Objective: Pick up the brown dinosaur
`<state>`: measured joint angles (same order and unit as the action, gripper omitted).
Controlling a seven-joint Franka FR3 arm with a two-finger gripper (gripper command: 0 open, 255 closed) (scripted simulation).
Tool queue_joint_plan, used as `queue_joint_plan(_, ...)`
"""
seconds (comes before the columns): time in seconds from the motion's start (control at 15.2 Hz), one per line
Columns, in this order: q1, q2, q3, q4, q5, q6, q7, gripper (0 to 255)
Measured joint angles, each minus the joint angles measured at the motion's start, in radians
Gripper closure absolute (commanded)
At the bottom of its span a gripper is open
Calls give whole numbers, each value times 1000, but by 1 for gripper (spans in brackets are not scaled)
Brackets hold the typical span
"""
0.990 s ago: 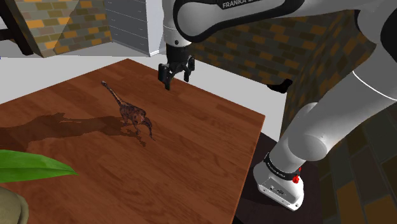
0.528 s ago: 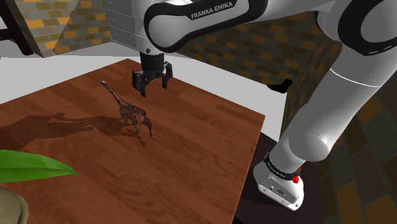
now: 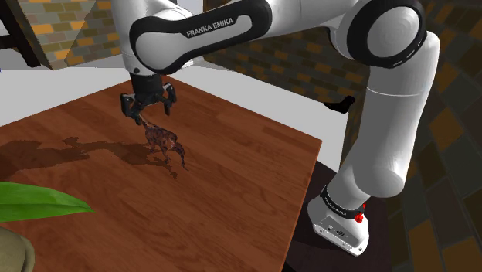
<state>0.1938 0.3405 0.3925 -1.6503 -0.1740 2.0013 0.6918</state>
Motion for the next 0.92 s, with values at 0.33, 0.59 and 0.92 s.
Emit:
queue_joint_plan(0.33, 13, 49, -6, -1, -21, 51, 19, 0)
queue_joint_plan(0.59, 14, 64, -10, -24, -29, 87, 25, 0)
queue_joint_plan(0.92, 13, 63, -10, -28, -29, 92, 25, 255)
